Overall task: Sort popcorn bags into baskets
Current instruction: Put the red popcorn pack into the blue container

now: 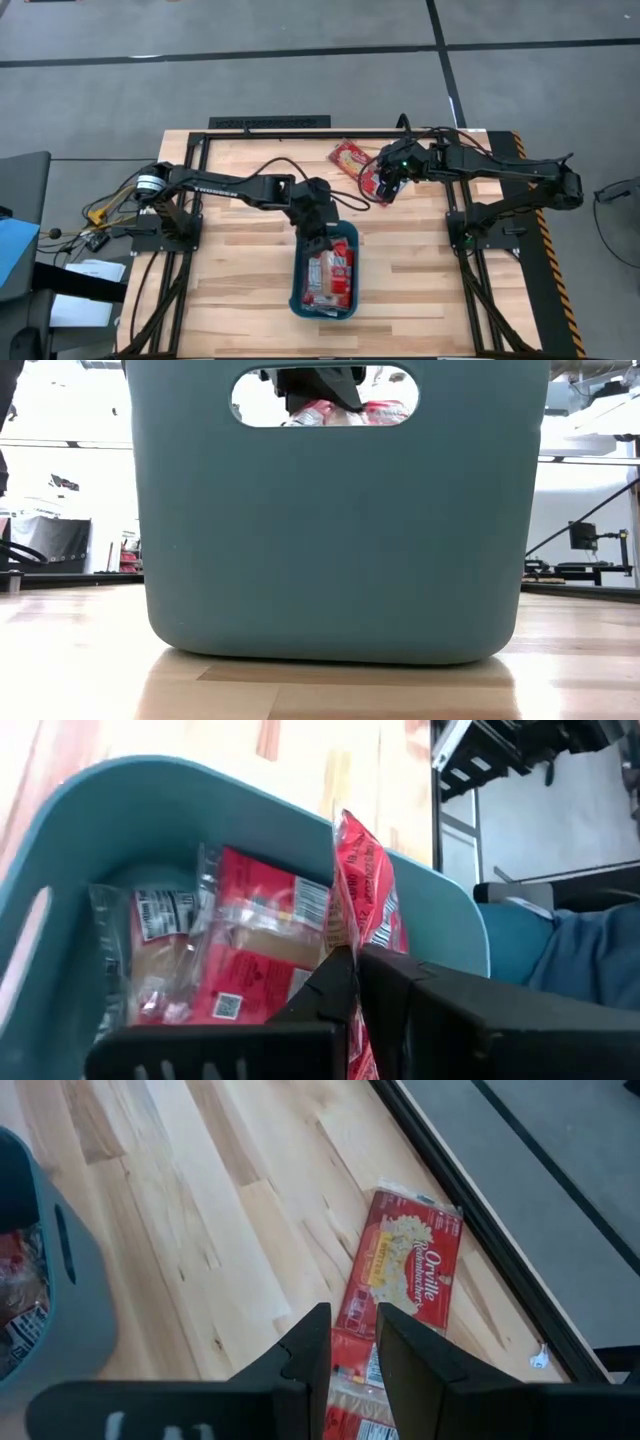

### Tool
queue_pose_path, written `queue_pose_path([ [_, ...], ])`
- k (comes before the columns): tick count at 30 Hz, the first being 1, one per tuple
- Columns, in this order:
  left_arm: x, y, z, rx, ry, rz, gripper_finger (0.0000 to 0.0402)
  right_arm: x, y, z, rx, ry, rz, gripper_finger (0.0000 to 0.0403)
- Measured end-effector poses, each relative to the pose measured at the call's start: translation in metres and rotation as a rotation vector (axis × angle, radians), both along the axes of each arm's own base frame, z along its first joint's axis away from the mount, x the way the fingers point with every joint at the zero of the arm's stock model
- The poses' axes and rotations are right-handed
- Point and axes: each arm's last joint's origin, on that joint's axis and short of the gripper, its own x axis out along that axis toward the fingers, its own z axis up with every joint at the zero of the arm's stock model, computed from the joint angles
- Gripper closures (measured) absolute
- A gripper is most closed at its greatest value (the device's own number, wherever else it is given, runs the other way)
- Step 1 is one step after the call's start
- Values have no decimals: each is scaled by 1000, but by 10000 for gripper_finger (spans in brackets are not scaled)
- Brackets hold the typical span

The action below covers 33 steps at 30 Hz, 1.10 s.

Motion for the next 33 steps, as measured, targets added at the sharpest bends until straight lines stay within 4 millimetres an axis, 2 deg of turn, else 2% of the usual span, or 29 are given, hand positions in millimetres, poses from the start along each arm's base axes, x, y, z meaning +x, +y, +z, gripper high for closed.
queue_pose_path([
  [12, 1, -2, 1, 22, -19, 14, 402, 0, 0, 0, -1, -3, 0, 295],
  [20, 9, -7, -16, -9, 26, -5, 402, 0, 0, 0, -1, -3, 0, 296],
  [26, 10, -5, -14, 15, 10, 32, 400, 0, 0, 0, -1, -3, -1, 296],
  [33, 12, -9, -14, 14, -4, 47, 364, 0, 0, 0, 0, -3, -1, 296],
])
